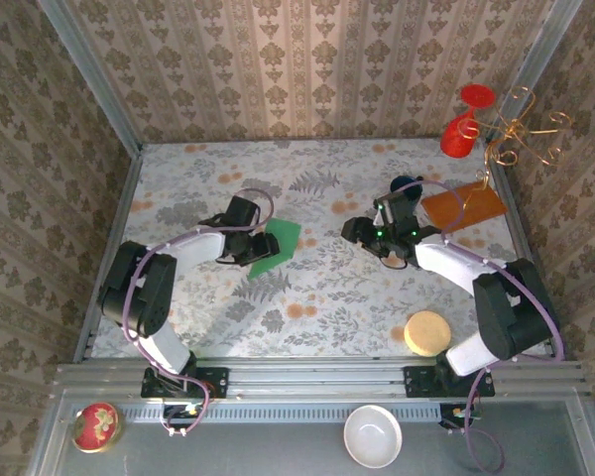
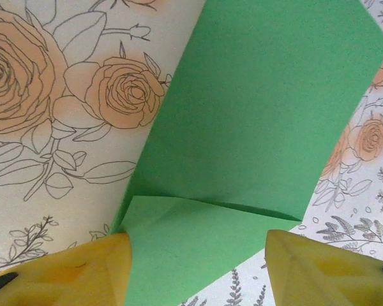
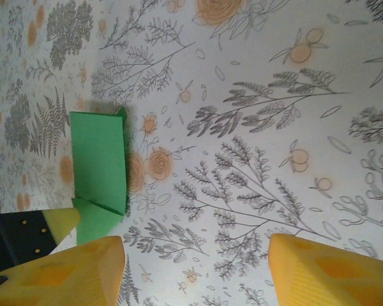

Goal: Fold a paper plane with a square sheet of paper (pick it up from the middle)
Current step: Move the paper to the center of the table, then fold the wing for the fifth time at the center of the table.

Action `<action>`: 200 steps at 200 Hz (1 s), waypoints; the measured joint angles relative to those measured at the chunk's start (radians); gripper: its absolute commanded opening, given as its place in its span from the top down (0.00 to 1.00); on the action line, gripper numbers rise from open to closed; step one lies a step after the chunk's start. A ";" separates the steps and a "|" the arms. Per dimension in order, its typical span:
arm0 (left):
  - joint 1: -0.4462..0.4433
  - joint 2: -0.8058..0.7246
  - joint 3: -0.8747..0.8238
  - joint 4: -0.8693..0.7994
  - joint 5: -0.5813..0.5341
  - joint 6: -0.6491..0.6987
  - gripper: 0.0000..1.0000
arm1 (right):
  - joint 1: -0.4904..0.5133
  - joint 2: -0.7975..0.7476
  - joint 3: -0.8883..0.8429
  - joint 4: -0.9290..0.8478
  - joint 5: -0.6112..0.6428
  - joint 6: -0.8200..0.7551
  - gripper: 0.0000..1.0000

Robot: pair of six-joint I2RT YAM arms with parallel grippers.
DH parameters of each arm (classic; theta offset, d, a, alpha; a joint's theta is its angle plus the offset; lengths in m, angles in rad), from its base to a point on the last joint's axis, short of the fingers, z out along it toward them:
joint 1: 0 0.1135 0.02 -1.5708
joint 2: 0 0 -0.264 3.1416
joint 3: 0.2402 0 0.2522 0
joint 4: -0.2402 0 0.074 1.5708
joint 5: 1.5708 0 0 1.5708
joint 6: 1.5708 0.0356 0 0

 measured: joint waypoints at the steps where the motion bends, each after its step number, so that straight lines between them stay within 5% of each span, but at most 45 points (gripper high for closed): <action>1: 0.000 0.001 0.000 0.000 0.000 0.000 0.42 | 0.002 0.001 0.000 0.000 0.000 0.000 0.38; 124: -0.098 -0.006 -0.100 0.138 0.104 -0.129 0.56 | 0.220 0.114 -0.050 0.098 -0.001 0.267 0.44; 200: -0.051 -0.015 -0.154 0.215 0.199 -0.206 0.56 | 0.282 0.219 -0.032 0.163 -0.023 0.349 0.54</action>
